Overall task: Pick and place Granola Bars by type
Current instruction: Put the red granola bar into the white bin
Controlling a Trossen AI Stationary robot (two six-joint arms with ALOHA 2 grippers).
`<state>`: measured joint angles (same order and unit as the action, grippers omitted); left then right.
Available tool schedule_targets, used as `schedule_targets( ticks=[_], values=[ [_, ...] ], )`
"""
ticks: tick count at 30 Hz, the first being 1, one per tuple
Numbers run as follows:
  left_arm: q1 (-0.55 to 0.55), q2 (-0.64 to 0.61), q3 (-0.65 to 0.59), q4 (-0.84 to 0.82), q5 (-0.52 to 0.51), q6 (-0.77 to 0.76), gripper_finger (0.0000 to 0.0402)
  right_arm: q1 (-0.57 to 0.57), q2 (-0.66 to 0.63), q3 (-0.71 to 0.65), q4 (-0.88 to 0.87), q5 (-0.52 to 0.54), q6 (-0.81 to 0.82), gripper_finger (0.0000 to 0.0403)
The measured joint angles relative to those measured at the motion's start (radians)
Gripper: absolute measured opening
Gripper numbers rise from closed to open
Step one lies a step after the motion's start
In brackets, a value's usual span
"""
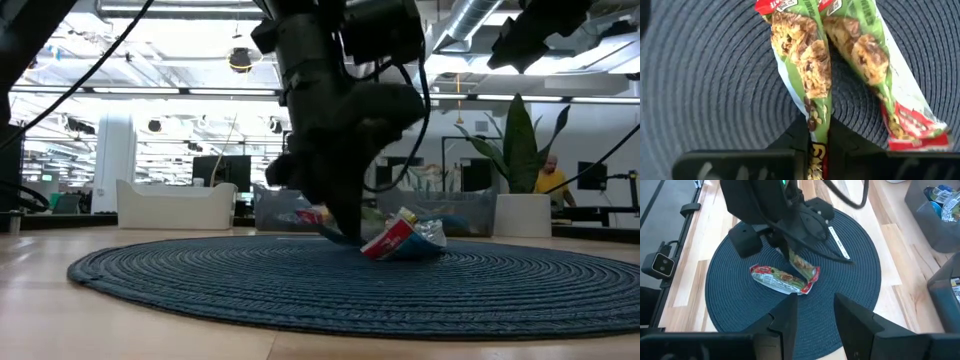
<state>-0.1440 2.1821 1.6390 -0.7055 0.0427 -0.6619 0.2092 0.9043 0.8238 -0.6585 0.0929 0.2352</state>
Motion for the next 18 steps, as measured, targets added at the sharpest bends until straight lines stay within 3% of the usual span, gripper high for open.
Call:
schedule_targets(
  ticks=[6,12,18],
  values=[
    [0.018,-0.108,0.0,-0.131,-0.104,-0.009,0.004,0.0,0.0,0.0,0.0,0.0,0.0,0.0119],
    [0.063,-0.271,0.0,-0.341,-0.313,-0.006,0.0016,0.0,0.0,0.0,0.0,0.001,-0.005,0.0119],
    [0.168,-0.409,0.0,-0.629,-0.537,-0.078,0.0032,0.0,0.0,0.0,0.0,0.001,-0.008,0.0119]
  ],
)
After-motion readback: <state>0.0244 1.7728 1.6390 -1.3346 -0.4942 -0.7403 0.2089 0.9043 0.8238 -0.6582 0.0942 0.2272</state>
